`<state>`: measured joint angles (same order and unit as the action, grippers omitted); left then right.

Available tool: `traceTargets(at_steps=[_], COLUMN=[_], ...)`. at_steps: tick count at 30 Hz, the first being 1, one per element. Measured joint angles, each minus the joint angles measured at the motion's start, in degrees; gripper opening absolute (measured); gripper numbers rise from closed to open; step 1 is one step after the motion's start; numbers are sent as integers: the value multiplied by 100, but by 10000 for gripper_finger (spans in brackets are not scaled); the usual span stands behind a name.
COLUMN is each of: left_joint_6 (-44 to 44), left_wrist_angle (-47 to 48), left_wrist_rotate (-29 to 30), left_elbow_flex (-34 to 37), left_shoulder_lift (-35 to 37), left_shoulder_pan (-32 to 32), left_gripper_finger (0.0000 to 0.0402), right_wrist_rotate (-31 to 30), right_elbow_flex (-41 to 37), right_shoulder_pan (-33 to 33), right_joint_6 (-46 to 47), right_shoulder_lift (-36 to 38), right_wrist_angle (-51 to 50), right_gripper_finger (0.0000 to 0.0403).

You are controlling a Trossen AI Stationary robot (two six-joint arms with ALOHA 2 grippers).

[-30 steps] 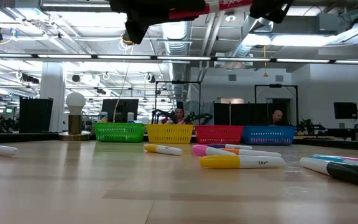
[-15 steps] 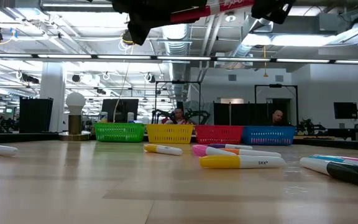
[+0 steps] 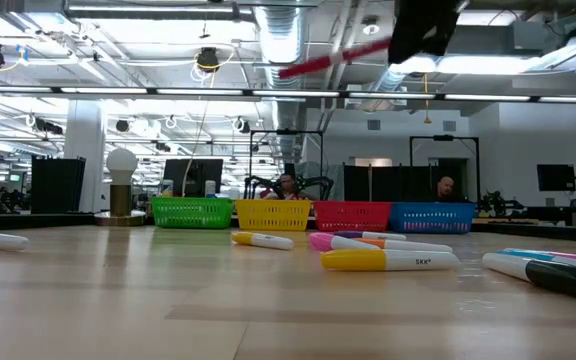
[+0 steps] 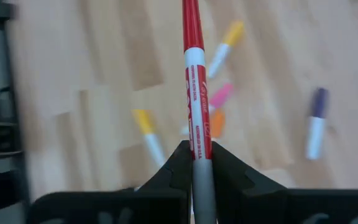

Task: Pick & Place Markers
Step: Put the red marker pen into the red basket

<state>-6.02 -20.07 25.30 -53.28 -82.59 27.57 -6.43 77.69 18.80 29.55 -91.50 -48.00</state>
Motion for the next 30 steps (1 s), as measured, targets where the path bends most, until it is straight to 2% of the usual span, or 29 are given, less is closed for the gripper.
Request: traceTargets(at_steps=[9, 20, 24, 30], left_joint_6=[-107, -1016, -1348, -1910], left_wrist_angle=[754, 993, 979, 952], left_wrist_rotate=[14, 13, 15, 15], left_elbow_flex=[2, 793, 1056, 1359], left_shoulder_lift=[705, 1515, 1892, 2230], left_shoulder_pan=[28, 28, 28, 28], left_gripper_finger=[194, 179, 175, 175], right_wrist_rotate=[-597, -607, -513, 461], right_elbow_flex=[0, 0, 4, -3], right_shoulder_pan=[-1240, -3839, -4696, -5541], right_joint_6=[-534, -2033, -2579, -3264], right_shoulder_lift=[0, 0, -51, -309], right_wrist_angle=[-646, -392, -9, 429], right_gripper_finger=[22, 25, 27, 23])
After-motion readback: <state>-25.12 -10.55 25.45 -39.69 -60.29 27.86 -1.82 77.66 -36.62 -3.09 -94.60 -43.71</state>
